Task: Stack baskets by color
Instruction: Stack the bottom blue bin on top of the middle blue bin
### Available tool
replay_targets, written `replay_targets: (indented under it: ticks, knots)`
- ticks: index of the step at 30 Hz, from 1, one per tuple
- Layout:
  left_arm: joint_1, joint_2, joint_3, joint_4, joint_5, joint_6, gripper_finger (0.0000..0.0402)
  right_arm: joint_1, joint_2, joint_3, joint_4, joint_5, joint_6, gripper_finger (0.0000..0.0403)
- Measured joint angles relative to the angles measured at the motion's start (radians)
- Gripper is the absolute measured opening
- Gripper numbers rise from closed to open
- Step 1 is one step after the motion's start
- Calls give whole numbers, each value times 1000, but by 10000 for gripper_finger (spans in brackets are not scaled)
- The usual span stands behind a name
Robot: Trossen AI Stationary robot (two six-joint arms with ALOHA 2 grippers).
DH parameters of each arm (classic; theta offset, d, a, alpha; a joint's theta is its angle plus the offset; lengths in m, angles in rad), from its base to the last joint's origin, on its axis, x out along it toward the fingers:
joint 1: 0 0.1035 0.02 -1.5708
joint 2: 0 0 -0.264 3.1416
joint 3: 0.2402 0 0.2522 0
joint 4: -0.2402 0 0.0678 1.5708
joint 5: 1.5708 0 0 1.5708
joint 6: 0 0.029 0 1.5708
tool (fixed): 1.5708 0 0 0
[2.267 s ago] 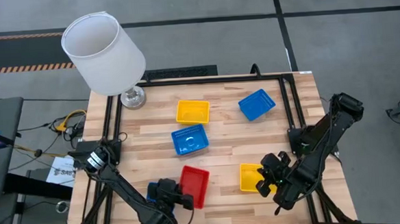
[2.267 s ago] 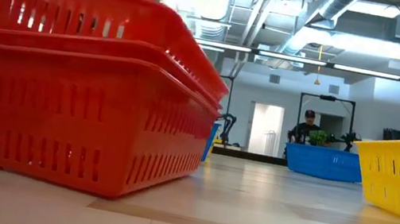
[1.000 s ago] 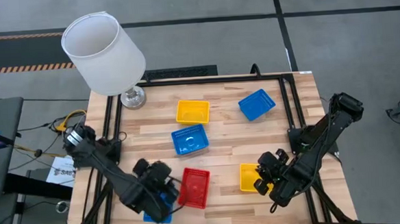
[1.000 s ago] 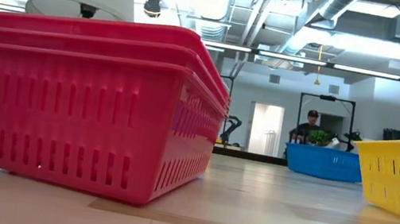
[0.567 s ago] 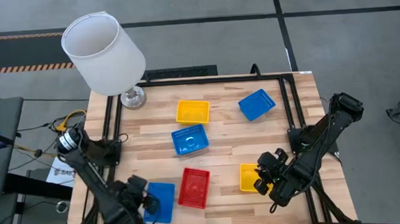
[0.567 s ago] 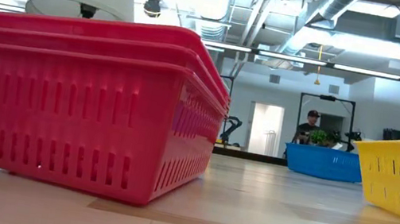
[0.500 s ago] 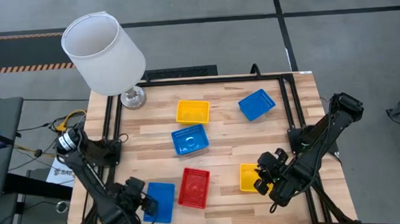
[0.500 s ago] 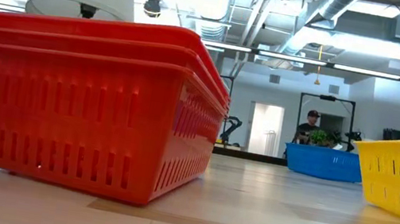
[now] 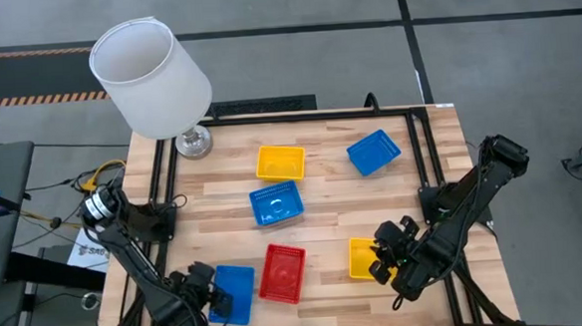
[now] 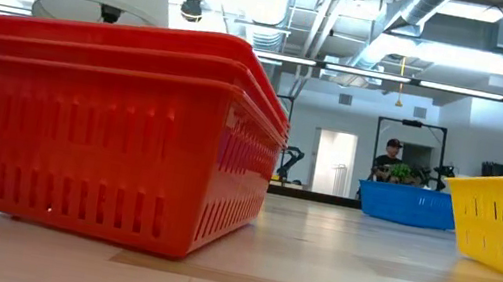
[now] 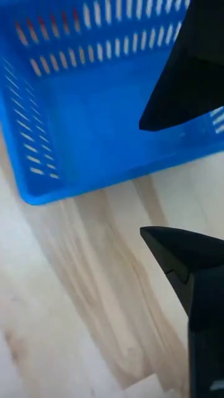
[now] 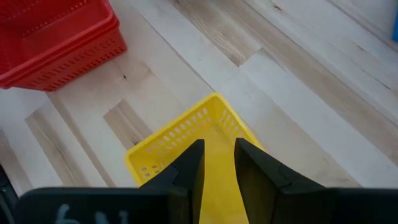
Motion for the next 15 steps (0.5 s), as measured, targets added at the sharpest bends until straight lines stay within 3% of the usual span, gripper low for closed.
replay_targets:
  ticks: [5,13,15]
  knots:
    - [4,1,-36,57,20,20,217,0,0,0,0,0,0,113]
    - [12,1,-36,37,11,51,35,0,0,0,0,0,1,113]
    - [13,1,-36,33,10,66,12,0,0,0,0,0,1,113]
